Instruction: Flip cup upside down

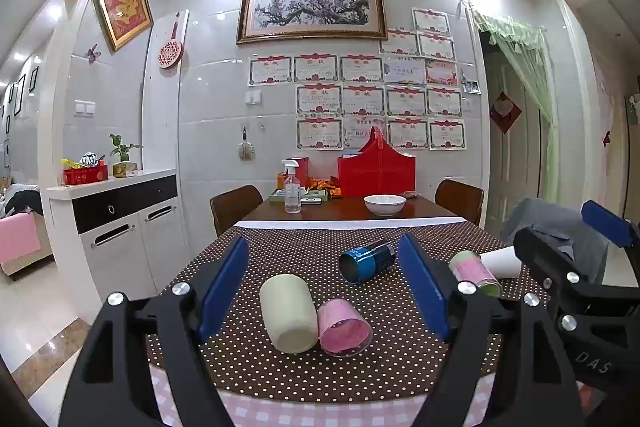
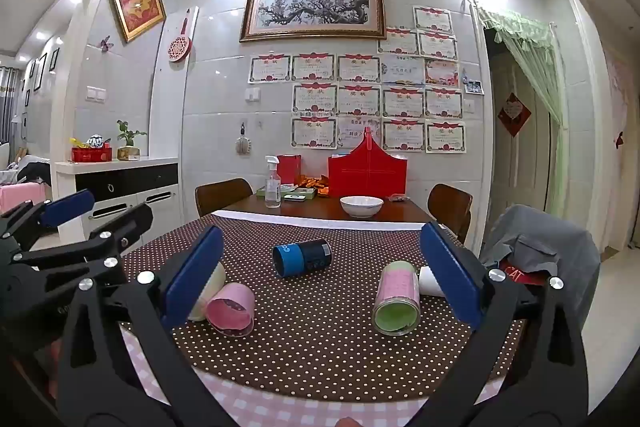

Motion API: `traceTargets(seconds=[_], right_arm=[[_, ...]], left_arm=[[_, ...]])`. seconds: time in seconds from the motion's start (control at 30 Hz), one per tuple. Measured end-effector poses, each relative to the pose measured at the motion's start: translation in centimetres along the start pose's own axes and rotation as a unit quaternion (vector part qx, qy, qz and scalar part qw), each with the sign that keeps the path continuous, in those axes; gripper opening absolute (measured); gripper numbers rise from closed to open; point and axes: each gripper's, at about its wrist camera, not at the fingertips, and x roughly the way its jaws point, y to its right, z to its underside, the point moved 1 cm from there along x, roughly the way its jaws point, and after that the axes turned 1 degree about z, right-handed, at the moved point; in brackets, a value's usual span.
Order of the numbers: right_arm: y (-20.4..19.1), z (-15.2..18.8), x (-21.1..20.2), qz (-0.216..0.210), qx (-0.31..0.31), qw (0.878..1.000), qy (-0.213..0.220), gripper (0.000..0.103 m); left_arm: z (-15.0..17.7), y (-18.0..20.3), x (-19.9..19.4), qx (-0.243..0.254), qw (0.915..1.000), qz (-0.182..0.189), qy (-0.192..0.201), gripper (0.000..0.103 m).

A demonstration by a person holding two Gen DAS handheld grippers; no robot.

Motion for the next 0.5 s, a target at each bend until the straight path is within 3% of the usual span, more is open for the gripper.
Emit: traceTargets(seconds=[0.5], right_arm=[[0.13,0.08,0.01,0.000,0.001,1.000,-0.001,0.097]], left_arm=[[0.07,-0.02,0.08,0.003,1.0000,-0.001,0.004,0.076]])
